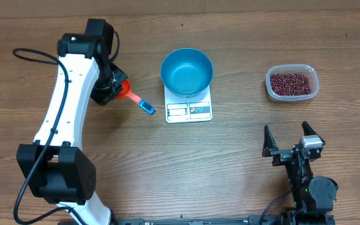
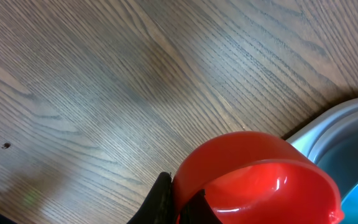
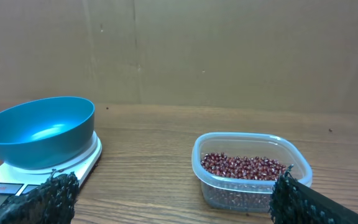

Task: Scoop item into bowl and weigh 150g on scale

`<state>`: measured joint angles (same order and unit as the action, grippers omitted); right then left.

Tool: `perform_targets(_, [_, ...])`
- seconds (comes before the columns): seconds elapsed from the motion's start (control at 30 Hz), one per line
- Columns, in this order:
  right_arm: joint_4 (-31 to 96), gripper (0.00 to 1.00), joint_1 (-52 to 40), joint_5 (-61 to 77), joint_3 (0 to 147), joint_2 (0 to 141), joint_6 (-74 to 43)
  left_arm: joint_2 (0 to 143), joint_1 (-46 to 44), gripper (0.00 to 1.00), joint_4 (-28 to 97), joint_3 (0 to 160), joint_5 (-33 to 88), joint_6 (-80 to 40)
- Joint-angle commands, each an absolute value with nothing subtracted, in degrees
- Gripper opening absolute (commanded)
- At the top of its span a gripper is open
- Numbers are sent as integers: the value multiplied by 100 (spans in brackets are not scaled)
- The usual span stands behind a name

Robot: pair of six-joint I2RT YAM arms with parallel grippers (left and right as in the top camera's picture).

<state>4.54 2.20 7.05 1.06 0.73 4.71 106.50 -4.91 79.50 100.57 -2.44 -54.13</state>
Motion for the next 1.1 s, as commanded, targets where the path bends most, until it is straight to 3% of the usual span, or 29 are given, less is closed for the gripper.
perform_targets(0.0, [425, 100, 198, 663, 45, 16, 478, 10521, -532, 4, 7948, 10173, -364, -5535])
perform_targets(1.07, [425, 100, 198, 663, 45, 16, 478, 10521, -534, 4, 7948, 10173, -469, -5535])
